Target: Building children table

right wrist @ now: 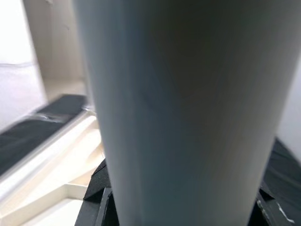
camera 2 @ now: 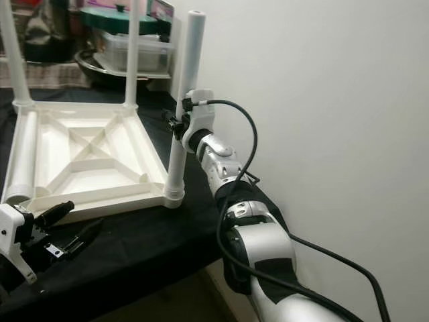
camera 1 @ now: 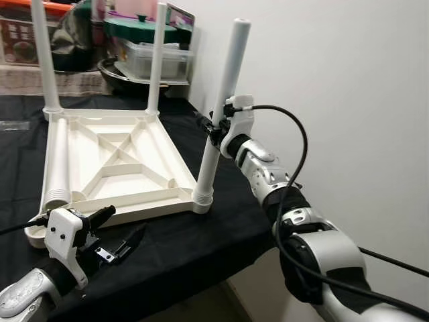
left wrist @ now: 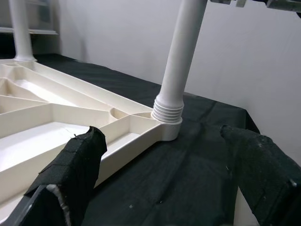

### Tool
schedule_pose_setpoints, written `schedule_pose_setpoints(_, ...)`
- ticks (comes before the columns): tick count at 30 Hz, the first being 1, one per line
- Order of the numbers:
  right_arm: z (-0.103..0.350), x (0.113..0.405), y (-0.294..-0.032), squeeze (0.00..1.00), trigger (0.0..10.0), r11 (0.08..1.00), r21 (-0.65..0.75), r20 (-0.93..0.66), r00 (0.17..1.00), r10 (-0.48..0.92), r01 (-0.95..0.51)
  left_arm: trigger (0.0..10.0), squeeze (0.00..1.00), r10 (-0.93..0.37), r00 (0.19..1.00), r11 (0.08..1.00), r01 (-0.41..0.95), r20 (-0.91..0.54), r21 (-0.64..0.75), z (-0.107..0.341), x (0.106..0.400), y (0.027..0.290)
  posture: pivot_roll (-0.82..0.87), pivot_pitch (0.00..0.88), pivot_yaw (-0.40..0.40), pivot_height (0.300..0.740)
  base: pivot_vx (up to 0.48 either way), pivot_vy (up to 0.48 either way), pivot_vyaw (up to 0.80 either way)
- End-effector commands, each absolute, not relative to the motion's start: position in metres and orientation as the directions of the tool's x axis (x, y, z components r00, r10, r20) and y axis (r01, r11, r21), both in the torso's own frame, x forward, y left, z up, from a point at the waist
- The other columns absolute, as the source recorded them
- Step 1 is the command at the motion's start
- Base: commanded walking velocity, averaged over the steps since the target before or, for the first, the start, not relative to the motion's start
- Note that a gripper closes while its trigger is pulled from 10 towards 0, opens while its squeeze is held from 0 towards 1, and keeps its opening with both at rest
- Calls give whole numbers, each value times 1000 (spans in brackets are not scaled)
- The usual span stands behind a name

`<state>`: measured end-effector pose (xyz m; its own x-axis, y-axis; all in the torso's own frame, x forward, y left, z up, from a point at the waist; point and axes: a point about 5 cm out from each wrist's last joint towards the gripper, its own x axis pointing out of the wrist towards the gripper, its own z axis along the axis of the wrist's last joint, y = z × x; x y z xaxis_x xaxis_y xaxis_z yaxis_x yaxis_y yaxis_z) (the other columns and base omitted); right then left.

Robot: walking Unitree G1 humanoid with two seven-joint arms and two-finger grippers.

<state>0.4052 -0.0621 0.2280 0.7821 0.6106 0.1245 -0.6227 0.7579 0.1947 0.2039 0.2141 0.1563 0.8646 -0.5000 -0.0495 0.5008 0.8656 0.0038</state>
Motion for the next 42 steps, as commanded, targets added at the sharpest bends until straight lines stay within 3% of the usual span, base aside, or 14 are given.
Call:
schedule_pose_setpoints(1, 168, 385, -45, 0, 0, 590, 436, 6, 657, 753, -680, 10000, 0, -509, 859, 860, 510, -55, 6, 157, 202, 213, 179, 0, -233, 740, 0, 0, 0)
schedule_pose_setpoints(2, 168, 385, -45, 0, 0, 590, 436, 6, 657, 753, -680, 10000, 0, -509, 859, 860, 510, -55, 6, 157, 202, 213, 179, 0, -233, 740, 0, 0, 0)
schedule_pose_setpoints(3, 168, 379, -46, 0, 0, 455, 467, 70, 545, 836, -758, 10000, 0, -507, 860, 862, 508, -57, 5, 157, 201, 213, 184, 0, -235, 740, 0, 0, 0)
schedule_pose_setpoints(4, 167, 374, -46, 0, 0, 384, 467, 92, 475, 875, -797, 10000, 0, -506, 860, 862, 508, -58, 5, 157, 201, 213, 184, 0, -235, 740, 0, 0, 0)
schedule_pose_setpoints(5, 167, 374, -46, 0, 0, 384, 467, 92, 475, 875, -797, 10000, 0, -506, 860, 862, 508, -58, 5, 157, 201, 213, 184, 0, -235, 740, 0, 0, 0)
schedule_pose_setpoints(7, 164, 366, -45, 0, 0, 263, 437, 106, 339, 935, -860, 10000, 0, -507, 860, 862, 508, -60, 5, 157, 200, 213, 184, 0, -235, 740, 0, 0, 0)
schedule_pose_setpoints(8, 164, 366, -45, 0, 0, 263, 437, 106, 339, 935, -860, 10000, 0, -507, 860, 862, 508, -60, 5, 157, 200, 213, 184, 0, -235, 740, 0, 0, 0)
schedule_pose_setpoints(11, 155, 356, -42, 0, 0, 160, 379, 51, 193, 980, -911, 10000, 0, -508, 859, 861, 509, -61, 8, 158, 200, 214, 195, 0, -236, 740, 0, 0, 0)
schedule_pose_setpoints(15, 153, 352, -40, 0, 0, 115, 342, 6, 124, 992, -933, 10000, 0, -509, 859, 860, 511, -61, 11, 158, 201, 214, 197, 0, -237, 740, 0, 0, 0)
schedule_pose_setpoints(23, 161, 355, -40, 0, 0, 93, 317, -31, 88, 996, -944, 10000, 0, -510, 858, 859, 512, -60, 10, 158, 200, 213, 205, 0, -245, 740, 0, 0, 0)
schedule_pose_setpoints(28, 170, 354, -40, 0, 0, 2, 319, -12, -2, 1000, -948, 10000, 0, -511, 857, 859, 512, -61, 6, 158, 199, 213, 208, 0, -251, 740, 0, 0, 0)
schedule_pose_setpoints(35, 174, 342, -30, 0, 0, -202, 339, 64, -191, 979, -919, 10000, 0, -516, 854, 856, 517, -65, -7, 157, 196, 211, 208, 0, -255, 740, 0, 0, 0)
schedule_pose_setpoints(42, 173, 339, -29, 0, 0, -241, 333, 64, -233, 970, -912, 10000, 0, -515, 854, 857, 516, -66, -8, 157, 195, 212, 208, 0, -256, 740, 0, 0, 0)
